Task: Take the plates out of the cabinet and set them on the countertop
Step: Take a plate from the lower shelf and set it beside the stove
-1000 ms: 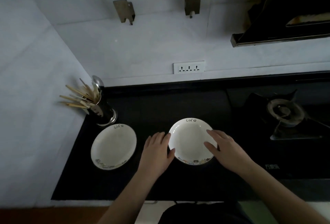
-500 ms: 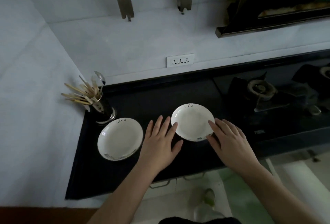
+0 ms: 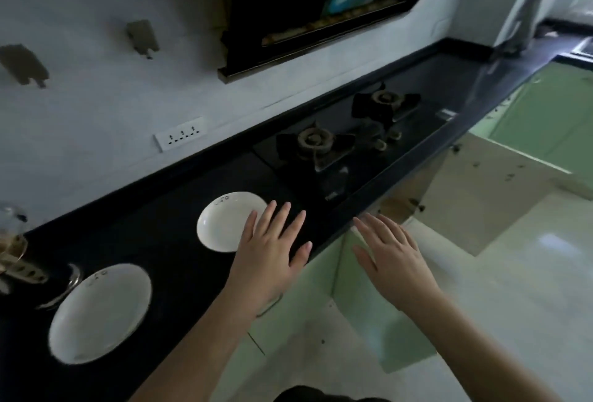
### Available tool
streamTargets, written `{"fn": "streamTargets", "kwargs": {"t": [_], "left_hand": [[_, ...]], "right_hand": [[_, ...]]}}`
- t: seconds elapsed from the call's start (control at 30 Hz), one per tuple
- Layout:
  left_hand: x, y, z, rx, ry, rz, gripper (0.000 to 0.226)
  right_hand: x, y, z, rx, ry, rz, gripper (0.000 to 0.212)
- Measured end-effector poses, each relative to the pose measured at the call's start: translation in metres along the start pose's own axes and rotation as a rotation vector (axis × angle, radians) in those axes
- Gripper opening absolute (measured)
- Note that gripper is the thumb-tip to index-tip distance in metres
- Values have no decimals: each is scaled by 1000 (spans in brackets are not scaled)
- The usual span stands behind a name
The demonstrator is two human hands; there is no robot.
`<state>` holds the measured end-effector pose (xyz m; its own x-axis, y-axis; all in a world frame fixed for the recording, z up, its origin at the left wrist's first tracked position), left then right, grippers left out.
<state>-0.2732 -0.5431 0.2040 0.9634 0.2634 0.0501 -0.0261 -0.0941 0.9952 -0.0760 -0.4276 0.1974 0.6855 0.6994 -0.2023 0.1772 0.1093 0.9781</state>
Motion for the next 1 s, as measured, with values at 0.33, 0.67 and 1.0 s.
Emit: {"fn": "streamTargets", "kwargs": {"t": [0.33, 0.67, 1.0], "left_hand": [[170, -9, 7, -56, -300, -28, 67], [281, -28, -16, -115, -538, -35, 68], [337, -38, -98, -95, -723, 33, 68]], "right_hand": [[94, 40, 145, 201, -333, 84, 58], [164, 48, 230, 147, -642, 109, 63], [222, 49, 240, 129, -941, 91, 65]]}}
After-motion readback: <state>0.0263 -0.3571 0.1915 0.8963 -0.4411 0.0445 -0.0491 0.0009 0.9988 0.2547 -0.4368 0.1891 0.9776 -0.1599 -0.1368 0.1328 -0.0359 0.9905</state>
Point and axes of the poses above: each hand's wrist, its own z-axis away from the middle knuckle, its own y-axis out of the back of the hand, x = y × z, the point moved 2 cm from there along -z, towards the middle knuckle
